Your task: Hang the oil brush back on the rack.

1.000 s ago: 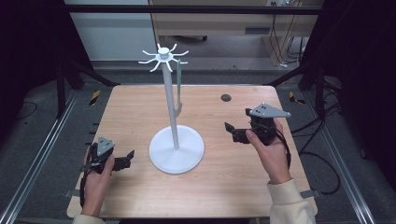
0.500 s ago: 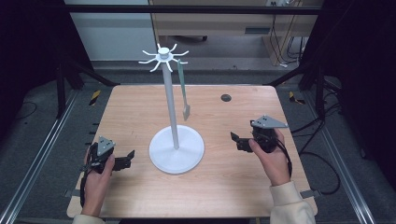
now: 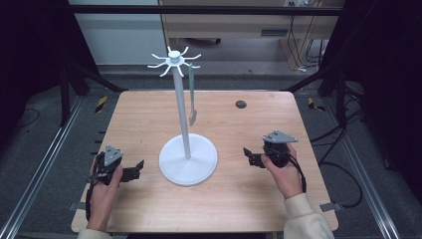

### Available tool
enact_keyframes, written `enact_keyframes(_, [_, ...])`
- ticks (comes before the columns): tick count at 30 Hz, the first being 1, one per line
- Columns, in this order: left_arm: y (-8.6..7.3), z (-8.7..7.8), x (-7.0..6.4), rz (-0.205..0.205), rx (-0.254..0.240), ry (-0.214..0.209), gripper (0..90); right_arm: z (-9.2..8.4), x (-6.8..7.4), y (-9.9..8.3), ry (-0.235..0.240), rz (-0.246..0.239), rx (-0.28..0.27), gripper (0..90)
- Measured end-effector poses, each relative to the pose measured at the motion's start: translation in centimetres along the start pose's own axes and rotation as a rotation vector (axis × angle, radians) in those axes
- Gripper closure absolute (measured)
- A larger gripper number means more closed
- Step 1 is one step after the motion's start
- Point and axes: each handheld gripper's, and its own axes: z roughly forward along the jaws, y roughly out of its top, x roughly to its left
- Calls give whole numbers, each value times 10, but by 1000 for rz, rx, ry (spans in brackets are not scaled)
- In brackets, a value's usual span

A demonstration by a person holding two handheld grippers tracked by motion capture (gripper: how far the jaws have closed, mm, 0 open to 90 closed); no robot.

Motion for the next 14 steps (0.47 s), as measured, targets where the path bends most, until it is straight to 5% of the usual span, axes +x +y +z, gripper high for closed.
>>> enact_keyframes(14, [1, 2, -2, 14, 7, -6, 25, 28, 3, -28, -11, 8, 58, 159])
